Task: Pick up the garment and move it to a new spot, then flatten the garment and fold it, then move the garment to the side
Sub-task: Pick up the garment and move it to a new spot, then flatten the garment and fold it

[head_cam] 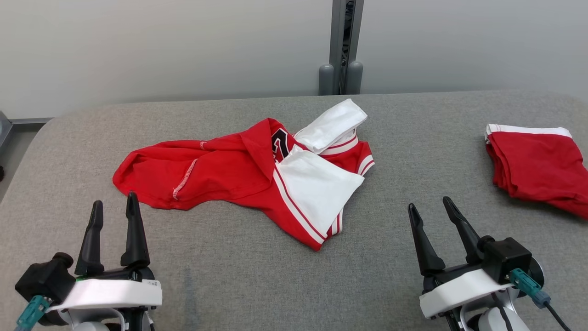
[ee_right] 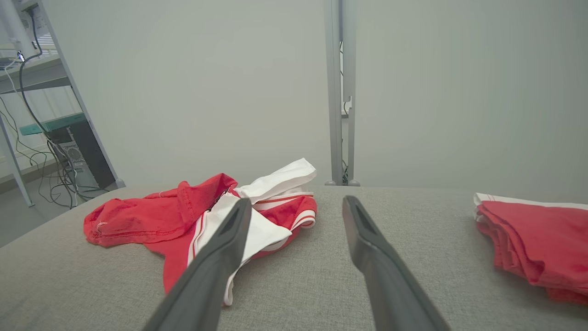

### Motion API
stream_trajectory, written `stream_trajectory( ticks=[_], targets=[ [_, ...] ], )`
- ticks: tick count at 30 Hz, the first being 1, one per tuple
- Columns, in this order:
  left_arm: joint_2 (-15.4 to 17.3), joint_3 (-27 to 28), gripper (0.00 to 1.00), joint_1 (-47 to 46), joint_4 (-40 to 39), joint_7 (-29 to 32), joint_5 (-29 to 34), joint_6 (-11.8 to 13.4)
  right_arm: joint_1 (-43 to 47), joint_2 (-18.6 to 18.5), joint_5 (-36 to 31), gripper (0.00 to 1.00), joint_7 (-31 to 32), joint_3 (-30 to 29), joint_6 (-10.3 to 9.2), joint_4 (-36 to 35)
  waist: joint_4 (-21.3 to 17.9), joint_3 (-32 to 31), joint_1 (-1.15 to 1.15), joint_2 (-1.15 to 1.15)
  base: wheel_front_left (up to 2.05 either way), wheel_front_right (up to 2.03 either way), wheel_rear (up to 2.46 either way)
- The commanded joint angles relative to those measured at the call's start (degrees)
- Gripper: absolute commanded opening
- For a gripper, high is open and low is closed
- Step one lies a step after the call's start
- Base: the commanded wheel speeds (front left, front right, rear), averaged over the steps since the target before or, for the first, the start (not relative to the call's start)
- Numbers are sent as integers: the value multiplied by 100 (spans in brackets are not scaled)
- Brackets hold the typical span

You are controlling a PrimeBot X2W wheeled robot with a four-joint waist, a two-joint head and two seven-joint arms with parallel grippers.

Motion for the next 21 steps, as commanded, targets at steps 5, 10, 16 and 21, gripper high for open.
stream_trajectory(
  ticks=[5,10,16,21],
  targets=[
    [33,-158,100,108,-102,-1,-115,146,8,-30,-24,100,1,-67,1,62,87,33,0,0,0,0,0],
    [33,-269,100,-29,-66,-1,-102,149,-78,-31,-20,100,1,-64,1,94,227,67,0,0,0,0,0],
    [32,-398,100,-32,-32,-1,-96,155,-310,-32,163,100,1,-6,1,301,366,200,0,0,0,0,0],
    [32,-514,100,-162,40,-1,-59,133,-817,-31,467,100,1,115,1,872,537,468,0,0,0,0,0]
  ],
)
